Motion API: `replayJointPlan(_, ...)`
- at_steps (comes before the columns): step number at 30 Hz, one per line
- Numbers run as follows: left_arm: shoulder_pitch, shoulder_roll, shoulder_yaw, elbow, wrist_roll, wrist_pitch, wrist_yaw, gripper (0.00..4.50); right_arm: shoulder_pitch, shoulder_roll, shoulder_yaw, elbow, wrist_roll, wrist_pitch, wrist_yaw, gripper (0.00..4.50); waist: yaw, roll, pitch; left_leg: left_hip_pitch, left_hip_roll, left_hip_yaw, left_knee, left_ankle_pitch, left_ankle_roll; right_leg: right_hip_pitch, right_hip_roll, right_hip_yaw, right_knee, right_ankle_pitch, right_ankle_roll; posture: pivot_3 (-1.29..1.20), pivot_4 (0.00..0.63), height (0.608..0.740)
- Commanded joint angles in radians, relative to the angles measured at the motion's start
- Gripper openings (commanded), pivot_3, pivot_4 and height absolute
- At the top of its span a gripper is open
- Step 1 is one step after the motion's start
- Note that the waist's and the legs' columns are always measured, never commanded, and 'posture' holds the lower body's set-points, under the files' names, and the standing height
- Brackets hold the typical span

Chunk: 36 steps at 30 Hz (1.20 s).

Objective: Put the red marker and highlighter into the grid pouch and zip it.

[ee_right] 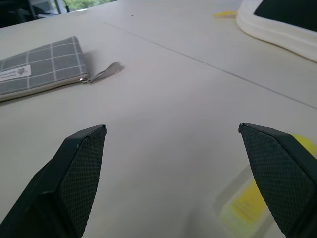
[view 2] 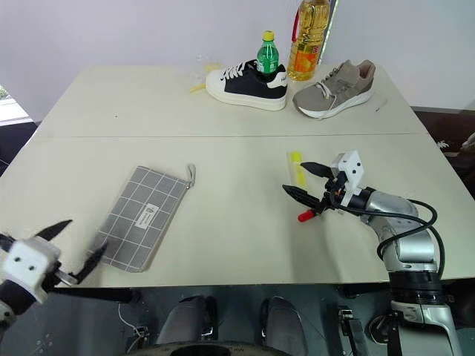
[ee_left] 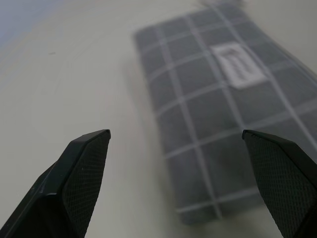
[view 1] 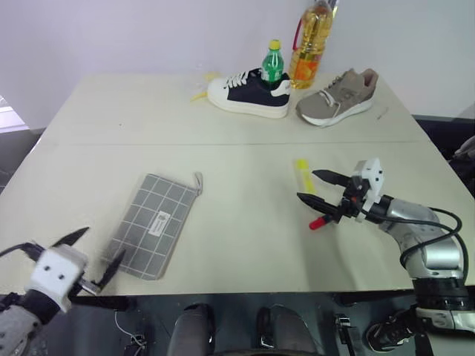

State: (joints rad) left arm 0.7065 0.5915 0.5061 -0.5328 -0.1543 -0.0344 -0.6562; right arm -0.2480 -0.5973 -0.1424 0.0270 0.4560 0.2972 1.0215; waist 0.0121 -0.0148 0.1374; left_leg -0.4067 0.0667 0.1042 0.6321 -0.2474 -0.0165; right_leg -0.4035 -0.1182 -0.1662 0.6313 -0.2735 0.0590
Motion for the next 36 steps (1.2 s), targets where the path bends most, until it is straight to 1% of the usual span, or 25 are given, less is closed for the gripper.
replayJointPlan(1, 0.038, 0.050, -0.010, -0.017, 0.067, -0.068, -0.065, 4.50, -0.017, 0.016, 0.003, 0.019, 0.013, -0.042, 0.031, 4.43, 0.000, 0.000, 0.000, 0.000, 0.000, 0.000, 0.000, 0.000, 0.000, 0.000, 0.000, 0.000, 0.000, 0.000, 0.000, 0.00, 0.150, 0.702)
replayJointPlan(5, 0.064, 0.097, -0.017, -0.002, 0.099, -0.085, -0.117, 4.50, -0.018, 0.025, 0.013, 0.067, 0.003, -0.080, 0.053, 4.43, 0.000, 0.001, 0.000, 0.000, 0.000, 0.000, 0.000, 0.000, 0.000, 0.000, 0.000, 0.000, 0.000, 0.000, 0.000, 0.00, 0.150, 0.702)
replayJointPlan(11, 0.036, 0.108, -0.029, 0.019, 0.134, -0.102, -0.129, 4.50, -0.008, 0.038, 0.022, 0.091, -0.002, -0.116, 0.066, 4.43, 0.000, 0.001, 0.000, 0.000, 0.000, 0.000, 0.000, 0.000, 0.000, 0.000, 0.000, 0.000, 0.000, 0.000, 0.000, 0.00, 0.150, 0.702)
replayJointPlan(17, -0.038, 0.110, -0.087, 0.041, 0.201, -0.113, -0.109, 4.50, 0.023, 0.055, 0.034, 0.060, -0.001, -0.123, 0.061, 4.43, 0.000, 0.001, 0.000, 0.000, 0.000, 0.000, 0.000, 0.000, 0.000, 0.000, 0.000, 0.000, 0.000, 0.000, 0.000, 0.00, 0.150, 0.702)
replayJointPlan(22, -0.050, 0.108, -0.106, 0.048, 0.227, -0.124, -0.106, 4.50, 0.029, 0.073, 0.064, 0.008, -0.009, -0.110, 0.033, 4.43, -0.002, 0.001, 0.000, 0.000, 0.000, 0.000, 0.000, 0.000, 0.000, 0.000, 0.000, 0.000, 0.001, 0.000, 0.000, 0.00, 0.150, 0.702)
replayJointPlan(24, -0.056, 0.106, -0.112, 0.051, 0.228, -0.123, -0.103, 4.50, 0.007, 0.098, 0.124, -0.026, -0.047, -0.067, -0.015, 4.43, -0.003, 0.001, 0.000, 0.000, 0.001, 0.000, 0.000, 0.000, 0.000, 0.000, 0.000, 0.000, 0.001, 0.000, 0.000, 0.00, 0.150, 0.702)
replayJointPlan(26, -0.064, 0.106, -0.121, 0.054, 0.231, -0.122, -0.099, 4.50, -0.044, 0.166, 0.210, -0.053, -0.093, -0.007, -0.094, 4.43, -0.009, 0.001, 0.000, 0.001, 0.001, 0.000, 0.000, 0.000, 0.000, 0.000, 0.000, 0.000, 0.001, 0.000, 0.000, 0.00, 0.150, 0.702)
replayJointPlan(29, -0.075, 0.103, -0.133, 0.057, 0.233, -0.118, -0.094, 4.50, -0.105, 0.253, 0.302, -0.069, -0.138, 0.039, -0.153, 4.43, -0.012, 0.002, 0.000, 0.001, 0.002, 0.000, 0.000, 0.000, 0.000, -0.001, 0.000, 0.000, 0.002, 0.000, 0.000, 0.00, 0.150, 0.702)
replayJointPlan(30, -0.077, 0.102, -0.138, 0.056, 0.235, -0.117, -0.092, 4.50, -0.140, 0.300, 0.341, -0.064, -0.159, 0.068, -0.189, 4.20, -0.011, 0.003, 0.000, 0.001, 0.002, 0.000, 0.000, 0.000, 0.000, -0.001, 0.001, 0.000, 0.003, 0.000, 0.000, 0.00, 0.150, 0.702)
replayJointPlan(32, -0.082, 0.102, -0.143, 0.054, 0.235, -0.114, -0.090, 4.50, -0.204, 0.380, 0.408, -0.050, -0.180, 0.125, -0.232, 3.54, -0.011, 0.003, 0.000, 0.000, 0.001, 0.001, 0.000, 0.000, 0.000, -0.002, 0.000, 0.000, 0.003, 0.000, 0.000, 0.00, 0.150, 0.702)
replayJointPlan(33, -0.084, 0.102, -0.144, 0.053, 0.235, -0.112, -0.089, 4.50, -0.243, 0.427, 0.441, -0.031, -0.199, 0.151, -0.261, 3.10, -0.010, 0.003, 0.000, 0.000, 0.001, 0.001, 0.000, 0.000, 0.000, -0.002, 0.000, 0.000, 0.003, 0.000, 0.000, 0.00, 0.150, 0.702)
replayJointPlan(36, -0.085, 0.098, -0.144, 0.048, 0.235, -0.106, -0.085, 4.50, -0.322, 0.521, 0.495, 0.028, -0.239, 0.196, -0.317, 1.56, -0.009, 0.004, 0.000, 0.000, 0.001, 0.000, 0.000, 0.000, 0.000, -0.002, 0.000, 0.000, 0.005, 0.000, 0.000, 0.00, 0.150, 0.702)
